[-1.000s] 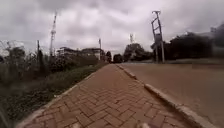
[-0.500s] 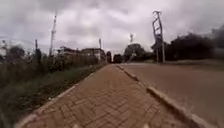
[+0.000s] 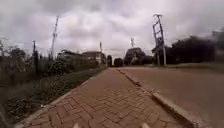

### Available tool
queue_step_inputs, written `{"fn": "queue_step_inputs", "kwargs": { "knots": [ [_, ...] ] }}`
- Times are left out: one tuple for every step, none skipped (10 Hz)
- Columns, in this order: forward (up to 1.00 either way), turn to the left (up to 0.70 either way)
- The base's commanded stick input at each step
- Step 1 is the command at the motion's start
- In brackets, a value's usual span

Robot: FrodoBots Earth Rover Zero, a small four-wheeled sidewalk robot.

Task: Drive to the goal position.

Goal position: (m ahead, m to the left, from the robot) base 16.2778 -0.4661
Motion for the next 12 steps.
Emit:
{"fn": "queue_step_inputs", "kwargs": {
  "knots": [
    [0.70,0.00],
    [0.70,0.00],
    [0.70,0.00],
    [0.70,0.00],
    [0.70,0.00],
    [0.70,0.00],
    [0.70,0.00],
    [0.70,0.00],
    [0.70,0.00],
    [0.70,0.00],
    [0.70,0.00],
    [0.70,0.00]
  ]
}}
